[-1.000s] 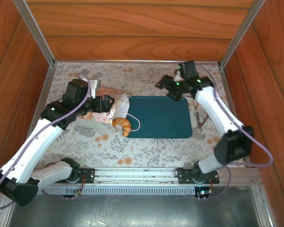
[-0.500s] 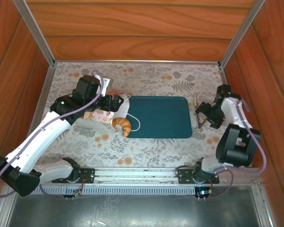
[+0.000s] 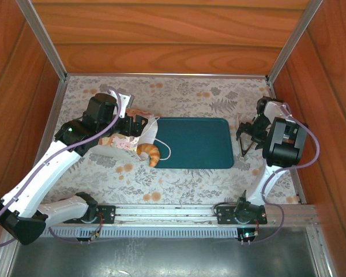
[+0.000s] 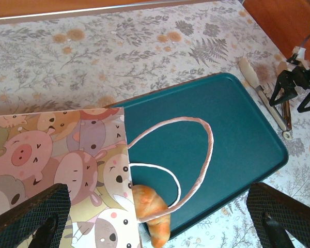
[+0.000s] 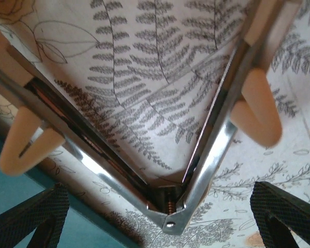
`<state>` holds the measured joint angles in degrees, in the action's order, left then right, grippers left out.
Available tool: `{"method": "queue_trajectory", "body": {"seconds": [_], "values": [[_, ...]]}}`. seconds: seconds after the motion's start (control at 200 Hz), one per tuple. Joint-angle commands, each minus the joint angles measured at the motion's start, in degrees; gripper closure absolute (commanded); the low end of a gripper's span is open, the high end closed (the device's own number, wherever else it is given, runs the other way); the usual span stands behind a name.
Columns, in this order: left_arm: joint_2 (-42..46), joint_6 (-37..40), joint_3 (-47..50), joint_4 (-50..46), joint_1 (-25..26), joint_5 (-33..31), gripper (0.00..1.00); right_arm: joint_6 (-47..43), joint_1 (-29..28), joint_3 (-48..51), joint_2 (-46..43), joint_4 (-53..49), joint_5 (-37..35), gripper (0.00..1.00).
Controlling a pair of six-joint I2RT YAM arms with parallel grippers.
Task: Take the fake bread out of the paper bag
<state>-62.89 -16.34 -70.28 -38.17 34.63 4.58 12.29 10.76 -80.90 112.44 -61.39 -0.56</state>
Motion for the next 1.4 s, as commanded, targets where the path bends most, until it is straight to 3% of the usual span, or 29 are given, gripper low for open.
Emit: {"method": "queue_trajectory", "body": {"seconds": [0.0, 0.24, 0.725, 1.11, 1.399], "values": [[-0.06, 0.87, 0.41, 1.06, 0.36, -0.62, 0.06, -2.38, -1.51, -3.39, 3.39, -2.48, -3.39, 0.03], [0.46, 0.37, 0.66, 1.06, 0.39, -0.55, 0.06, -3.43, -1.80, -5.59, 8.66, -2.20, -8.44, 0.03], [1.28, -0.53, 0.74, 1.08, 0.34, -0.54, 0.06, -10.02, -1.93, -7.53, 12.27, 1.47, -7.10, 0.09], [1.70, -1.15, 0.04, 1.08, 0.36, -0.10, 0.06, -10.51, -2.80, -7.16, 8.72, 0.55, -6.07, 0.54], [1.32, -1.32, -0.45, 1.25, 0.36, -0.21, 0.06, -6.26, -7.47, -3.77, -6.18, -4.31, -5.24, 0.55]]}}
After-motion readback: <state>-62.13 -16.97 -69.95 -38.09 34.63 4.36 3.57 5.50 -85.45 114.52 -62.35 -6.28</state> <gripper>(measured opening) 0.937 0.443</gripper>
